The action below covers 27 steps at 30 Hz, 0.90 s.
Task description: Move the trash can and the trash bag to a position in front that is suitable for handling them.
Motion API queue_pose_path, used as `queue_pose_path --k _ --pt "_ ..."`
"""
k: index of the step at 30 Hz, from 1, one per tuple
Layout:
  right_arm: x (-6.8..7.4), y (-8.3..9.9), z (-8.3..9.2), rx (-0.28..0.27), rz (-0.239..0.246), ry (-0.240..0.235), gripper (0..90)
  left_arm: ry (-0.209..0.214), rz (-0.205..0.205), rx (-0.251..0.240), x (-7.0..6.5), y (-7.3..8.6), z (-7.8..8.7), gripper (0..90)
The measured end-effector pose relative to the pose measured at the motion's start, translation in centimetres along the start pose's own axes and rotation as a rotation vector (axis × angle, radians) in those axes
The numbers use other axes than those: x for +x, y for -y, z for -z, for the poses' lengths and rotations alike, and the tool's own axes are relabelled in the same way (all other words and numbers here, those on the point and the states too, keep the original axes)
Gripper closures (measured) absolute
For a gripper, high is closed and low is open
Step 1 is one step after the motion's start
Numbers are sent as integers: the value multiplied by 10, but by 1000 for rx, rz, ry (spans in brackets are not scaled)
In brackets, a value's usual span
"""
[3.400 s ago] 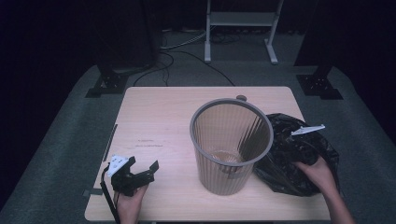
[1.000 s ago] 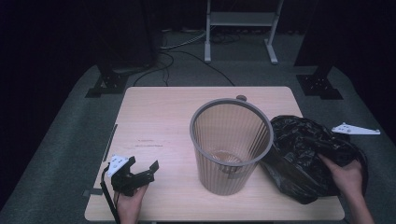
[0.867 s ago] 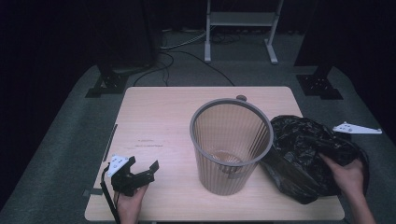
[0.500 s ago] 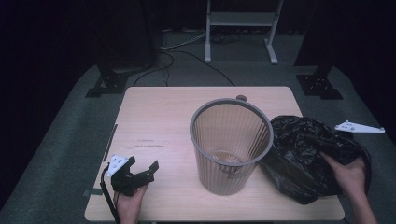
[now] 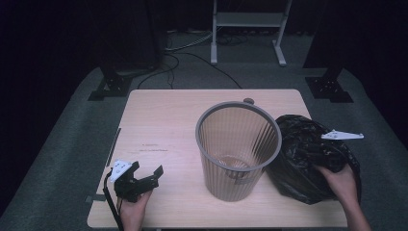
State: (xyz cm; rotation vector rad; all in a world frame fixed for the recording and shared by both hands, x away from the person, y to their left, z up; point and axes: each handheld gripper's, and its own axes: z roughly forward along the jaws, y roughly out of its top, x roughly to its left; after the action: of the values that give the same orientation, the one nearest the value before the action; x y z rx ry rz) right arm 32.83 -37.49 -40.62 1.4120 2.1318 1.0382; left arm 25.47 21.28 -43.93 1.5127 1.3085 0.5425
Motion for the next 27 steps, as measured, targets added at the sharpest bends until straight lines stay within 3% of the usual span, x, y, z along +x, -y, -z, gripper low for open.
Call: queue_pose_path --k 4,12,17,20,22,27 --pt "4 -2 -14 4 -2 -4 308 4 -8 4 -2 0 -1 18" --pt "15 15 -64 79 62 37 297 0 3 -4 1 -1 1 18" --pt "18 28 -78 80 95 71 282 2 -2 -5 0 -1 1 18" --pt "17 32 -78 47 83 63 286 2 -2 -4 0 -1 1 18" --pt "15 35 -78 35 61 35 350 2 -2 -2 -1 -1 1 18" --pt "12 39 -73 3 44 52 600 6 -11 -2 -3 -1 0 18"
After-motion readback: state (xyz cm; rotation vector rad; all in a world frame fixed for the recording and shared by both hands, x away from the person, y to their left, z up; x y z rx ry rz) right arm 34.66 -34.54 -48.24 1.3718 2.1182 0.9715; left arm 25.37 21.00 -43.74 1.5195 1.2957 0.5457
